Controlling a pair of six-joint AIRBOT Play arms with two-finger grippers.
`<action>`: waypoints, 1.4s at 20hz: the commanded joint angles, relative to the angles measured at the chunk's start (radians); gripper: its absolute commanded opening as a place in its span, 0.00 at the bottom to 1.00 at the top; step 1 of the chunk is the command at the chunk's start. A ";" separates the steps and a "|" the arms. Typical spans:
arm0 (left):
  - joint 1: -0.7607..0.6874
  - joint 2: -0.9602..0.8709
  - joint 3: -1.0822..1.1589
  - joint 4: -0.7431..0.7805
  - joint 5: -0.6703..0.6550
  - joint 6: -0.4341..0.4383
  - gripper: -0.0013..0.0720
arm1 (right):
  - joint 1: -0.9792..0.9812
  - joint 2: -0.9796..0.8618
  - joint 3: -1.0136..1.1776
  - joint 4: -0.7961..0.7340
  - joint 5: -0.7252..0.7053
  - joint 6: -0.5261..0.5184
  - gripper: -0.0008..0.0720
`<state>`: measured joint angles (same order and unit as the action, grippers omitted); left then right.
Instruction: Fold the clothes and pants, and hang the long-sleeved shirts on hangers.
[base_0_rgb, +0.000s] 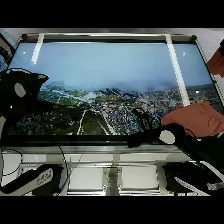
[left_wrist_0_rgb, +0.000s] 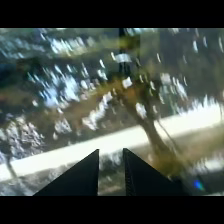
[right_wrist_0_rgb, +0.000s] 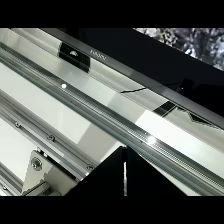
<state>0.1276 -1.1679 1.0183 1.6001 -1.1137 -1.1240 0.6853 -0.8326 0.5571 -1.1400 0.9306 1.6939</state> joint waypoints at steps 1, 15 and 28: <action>0.044 0.000 0.001 0.332 0.163 -0.256 0.24 | 0.001 -0.001 0.000 0.005 -0.005 0.000 0.04; 0.792 -0.238 0.144 -0.039 0.295 -0.303 0.65 | 0.001 -0.001 0.000 0.019 -0.002 0.080 0.04; 0.788 -0.495 0.319 -0.143 0.328 -0.168 0.66 | 0.001 -0.001 0.000 0.098 0.004 0.157 0.04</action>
<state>0.9146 -1.6230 1.3281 1.4868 -0.8108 -1.3247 0.6853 -0.8326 0.5571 -1.0698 0.9344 1.8420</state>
